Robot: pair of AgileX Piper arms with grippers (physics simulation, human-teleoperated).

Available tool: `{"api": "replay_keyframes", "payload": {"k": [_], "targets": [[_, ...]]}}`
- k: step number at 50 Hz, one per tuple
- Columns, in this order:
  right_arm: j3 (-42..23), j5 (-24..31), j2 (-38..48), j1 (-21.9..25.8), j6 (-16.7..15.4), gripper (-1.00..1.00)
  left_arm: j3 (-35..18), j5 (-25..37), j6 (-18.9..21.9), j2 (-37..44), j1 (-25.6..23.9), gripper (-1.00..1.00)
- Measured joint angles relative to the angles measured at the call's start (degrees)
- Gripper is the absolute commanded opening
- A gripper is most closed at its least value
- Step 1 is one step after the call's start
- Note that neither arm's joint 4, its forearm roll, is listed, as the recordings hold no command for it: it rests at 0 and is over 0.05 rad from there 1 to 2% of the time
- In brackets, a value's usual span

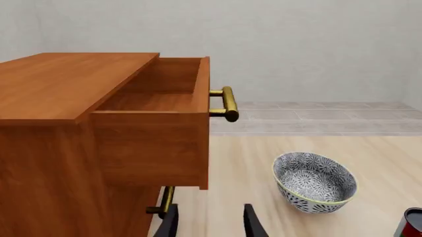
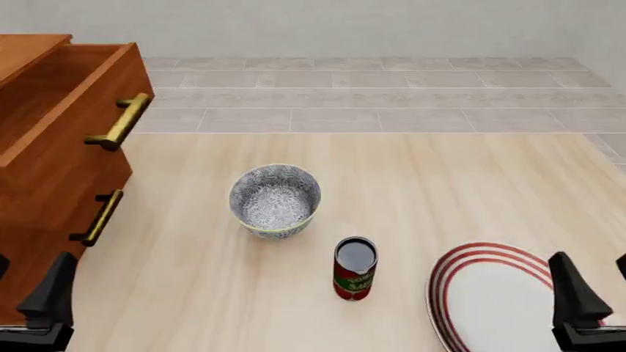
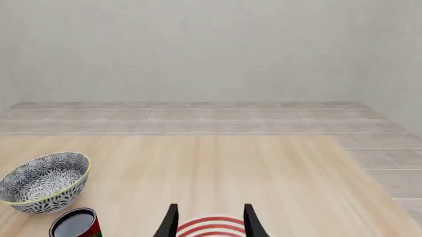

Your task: Put the bowl on the plate.

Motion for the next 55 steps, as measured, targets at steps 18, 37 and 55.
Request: {"api": "replay_keyframes", "payload": {"k": [18, 37, 55], "targets": [[-0.6, -2.1, 2.9, 0.3, -0.1, 1.0, -0.1, -0.1, 0.0, 0.2, 0.0, 1.0], [-7.8, -9.7, 17.6, 6.3, -1.9, 1.0, -0.2, -0.1, 0.0, 0.3, 0.0, 1.0], [-19.6, -11.2, 32.8, 13.1, 0.6, 1.0, -0.2, -0.1, 0.0, 0.3, 0.0, 1.0]]}}
